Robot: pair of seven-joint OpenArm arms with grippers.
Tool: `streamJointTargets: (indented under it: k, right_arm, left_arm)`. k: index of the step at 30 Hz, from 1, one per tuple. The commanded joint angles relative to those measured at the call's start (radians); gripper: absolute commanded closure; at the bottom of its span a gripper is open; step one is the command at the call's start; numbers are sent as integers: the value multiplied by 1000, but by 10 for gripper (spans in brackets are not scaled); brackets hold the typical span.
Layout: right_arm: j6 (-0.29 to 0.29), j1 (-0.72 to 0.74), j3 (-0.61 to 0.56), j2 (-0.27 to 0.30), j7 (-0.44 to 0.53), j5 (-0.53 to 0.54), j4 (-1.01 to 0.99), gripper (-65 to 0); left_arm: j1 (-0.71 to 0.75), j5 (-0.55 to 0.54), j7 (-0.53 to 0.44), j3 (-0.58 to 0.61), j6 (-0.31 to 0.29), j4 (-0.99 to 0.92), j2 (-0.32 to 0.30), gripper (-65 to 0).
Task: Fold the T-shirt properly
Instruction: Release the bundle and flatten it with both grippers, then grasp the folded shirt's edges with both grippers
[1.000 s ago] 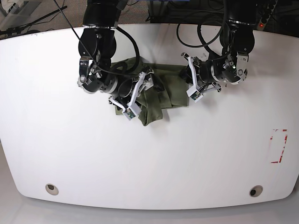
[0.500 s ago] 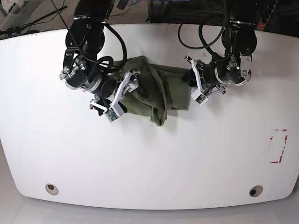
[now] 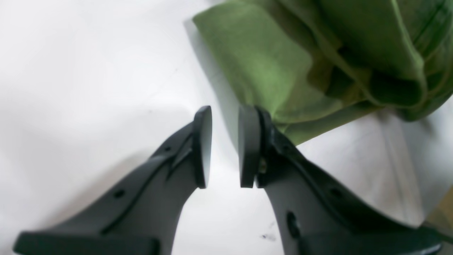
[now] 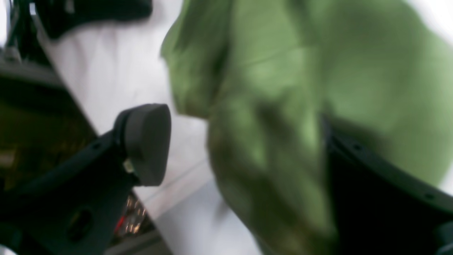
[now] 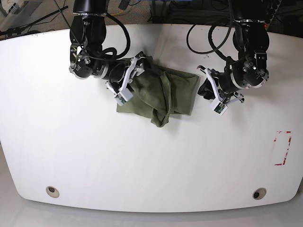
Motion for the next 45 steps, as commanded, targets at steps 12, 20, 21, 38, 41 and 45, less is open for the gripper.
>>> streamJointTargets:
  k: [12, 20, 21, 38, 41, 45]
  right_arm:
    - [-2, 71, -197, -111, 75, 37, 26, -472]
    - [-1, 99, -114, -61, 77, 37, 32, -472]
    - [-1, 102, -94, -53, 77, 35, 32, -472]
    - [6, 290, 74, 83, 204, -138, -301, -89]
    - [6, 292, 74, 99, 266, -206, -344, -89]
    - [7, 292, 74, 102, 329, -290, -385, -89]
  left_arm:
    - [64, -10, -15, -185, -65, 92, -105, -107]
    - [82, -5, -20, -125, -65, 93, -191, -107]
    - [82, -5, -21, -102, -65, 93, -205, -107]
    - [-20, 178, -21, 313, -65, 135, -97, -107]
    - [-20, 199, -21, 336, -65, 124, -79, -107]
    - [-22, 236, -23, 354, -65, 39, -76, -107]
